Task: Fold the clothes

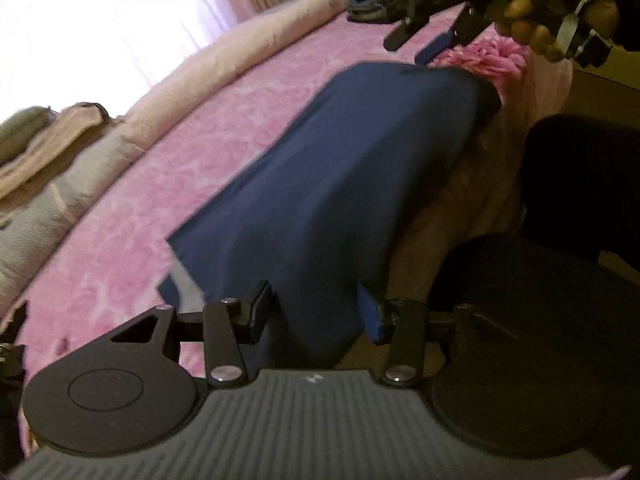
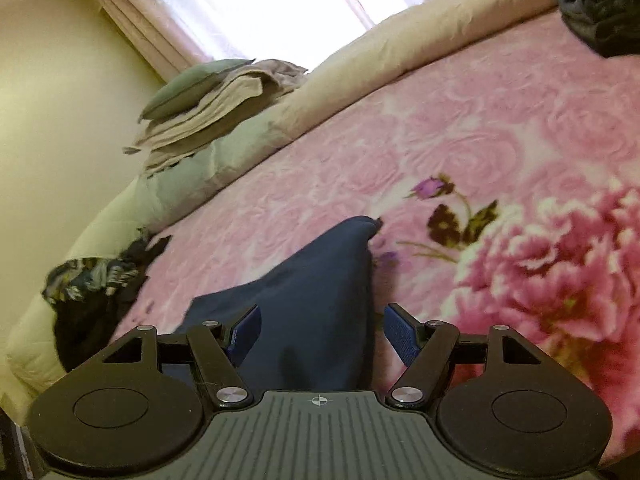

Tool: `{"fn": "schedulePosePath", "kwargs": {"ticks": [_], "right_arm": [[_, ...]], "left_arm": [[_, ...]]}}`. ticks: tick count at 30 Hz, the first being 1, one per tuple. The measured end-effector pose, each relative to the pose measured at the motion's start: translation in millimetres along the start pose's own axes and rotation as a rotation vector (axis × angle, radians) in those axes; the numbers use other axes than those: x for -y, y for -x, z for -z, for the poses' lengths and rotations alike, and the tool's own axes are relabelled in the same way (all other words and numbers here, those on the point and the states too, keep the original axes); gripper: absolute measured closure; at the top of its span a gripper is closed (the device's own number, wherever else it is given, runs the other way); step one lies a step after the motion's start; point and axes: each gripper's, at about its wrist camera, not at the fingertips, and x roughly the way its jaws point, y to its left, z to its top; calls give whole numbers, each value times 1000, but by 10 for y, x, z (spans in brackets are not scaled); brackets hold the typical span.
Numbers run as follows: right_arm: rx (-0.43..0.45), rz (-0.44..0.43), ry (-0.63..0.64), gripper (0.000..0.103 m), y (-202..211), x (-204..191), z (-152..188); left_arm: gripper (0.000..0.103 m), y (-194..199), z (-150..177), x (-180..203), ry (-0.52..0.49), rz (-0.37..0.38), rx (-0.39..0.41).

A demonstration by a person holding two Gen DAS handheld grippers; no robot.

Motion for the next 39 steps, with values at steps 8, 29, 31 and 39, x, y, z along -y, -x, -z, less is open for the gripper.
{"fn": "schedulePosePath", "kwargs": {"ticks": [8, 29, 31, 39], "right_arm": [[-7, -85, -111, 16, 47, 339, 143], [-83, -254, -22, 87, -533, 254, -198], [-91, -257, -63, 87, -545, 348, -227], [-123, -262, -198, 81, -597, 663, -345]], "left_arm": [[52, 49, -482, 367, -200, 16, 176], [52, -377, -833, -525, 202, 85, -20], [52, -410, -800, -625, 234, 60, -43], [50, -495, -450, -1214, 497, -22, -117]]}}
